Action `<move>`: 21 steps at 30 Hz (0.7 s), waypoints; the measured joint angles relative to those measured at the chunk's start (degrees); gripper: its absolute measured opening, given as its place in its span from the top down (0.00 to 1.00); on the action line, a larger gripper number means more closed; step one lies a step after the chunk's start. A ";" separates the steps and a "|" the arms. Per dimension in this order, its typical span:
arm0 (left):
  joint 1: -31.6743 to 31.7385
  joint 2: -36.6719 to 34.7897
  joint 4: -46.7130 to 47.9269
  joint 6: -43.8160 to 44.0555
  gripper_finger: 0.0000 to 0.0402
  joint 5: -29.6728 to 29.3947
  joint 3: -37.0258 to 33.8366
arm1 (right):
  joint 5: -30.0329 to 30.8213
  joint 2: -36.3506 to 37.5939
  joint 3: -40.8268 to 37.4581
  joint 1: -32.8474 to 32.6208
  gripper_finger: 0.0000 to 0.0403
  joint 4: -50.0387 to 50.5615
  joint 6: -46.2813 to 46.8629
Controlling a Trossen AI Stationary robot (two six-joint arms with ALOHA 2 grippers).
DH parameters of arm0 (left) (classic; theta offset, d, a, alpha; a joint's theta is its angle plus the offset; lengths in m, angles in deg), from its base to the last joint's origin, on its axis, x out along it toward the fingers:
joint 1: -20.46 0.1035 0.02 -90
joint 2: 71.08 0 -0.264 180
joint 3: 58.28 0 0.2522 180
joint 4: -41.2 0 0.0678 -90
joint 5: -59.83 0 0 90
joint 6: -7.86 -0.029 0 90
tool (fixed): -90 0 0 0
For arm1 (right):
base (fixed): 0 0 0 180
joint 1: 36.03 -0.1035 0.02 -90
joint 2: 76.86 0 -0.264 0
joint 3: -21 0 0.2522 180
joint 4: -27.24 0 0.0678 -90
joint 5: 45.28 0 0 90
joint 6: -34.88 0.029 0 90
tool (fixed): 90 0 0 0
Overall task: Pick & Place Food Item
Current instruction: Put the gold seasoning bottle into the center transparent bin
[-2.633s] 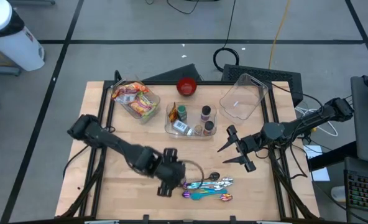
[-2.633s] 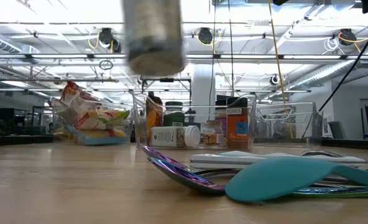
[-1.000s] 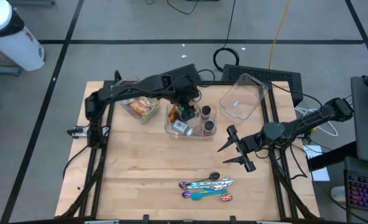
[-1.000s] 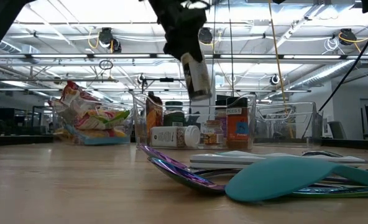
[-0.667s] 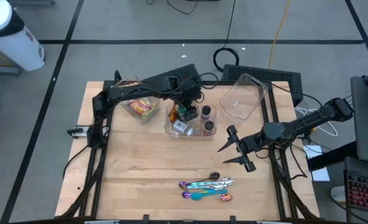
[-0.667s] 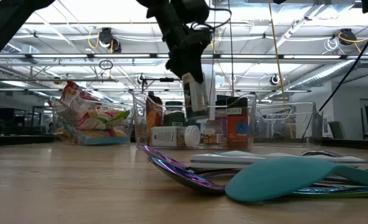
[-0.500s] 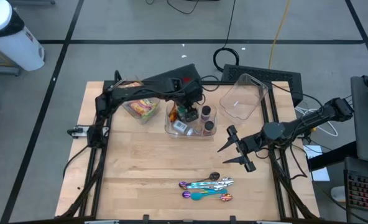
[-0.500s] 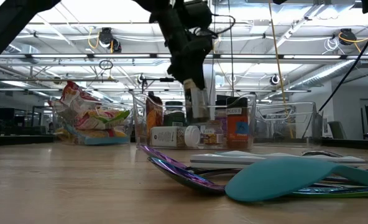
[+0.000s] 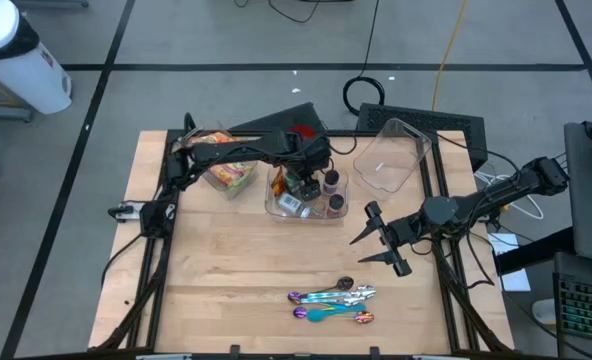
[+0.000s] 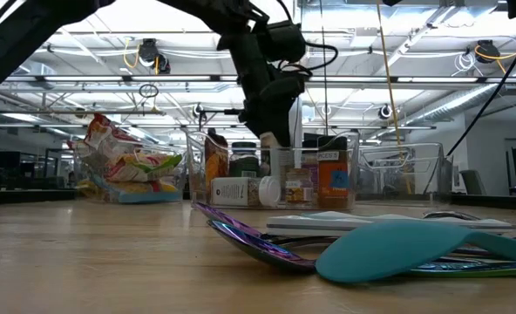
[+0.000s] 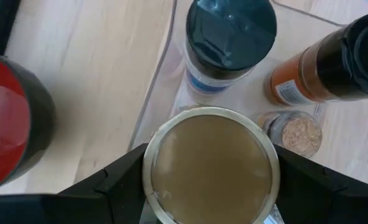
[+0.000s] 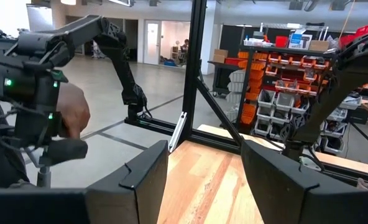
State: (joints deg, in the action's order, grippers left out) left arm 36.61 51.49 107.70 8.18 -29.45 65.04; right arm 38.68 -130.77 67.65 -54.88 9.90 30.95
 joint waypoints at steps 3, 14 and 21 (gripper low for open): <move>-0.05 0.38 -0.24 0.04 0.30 0.66 0.00 | 0.00 0.00 0.00 0.00 0.51 -0.06 0.00; -1.31 1.65 -0.36 -0.11 0.22 -0.92 0.04 | 0.00 0.00 0.00 0.00 0.51 -0.13 0.00; -2.04 1.11 0.55 -1.54 0.24 -1.00 0.32 | 0.00 0.00 0.00 0.00 0.51 -0.10 0.00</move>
State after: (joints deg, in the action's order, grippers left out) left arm 34.57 52.60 108.25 6.64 -30.45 65.35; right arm 38.68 -130.77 67.65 -54.88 9.80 30.95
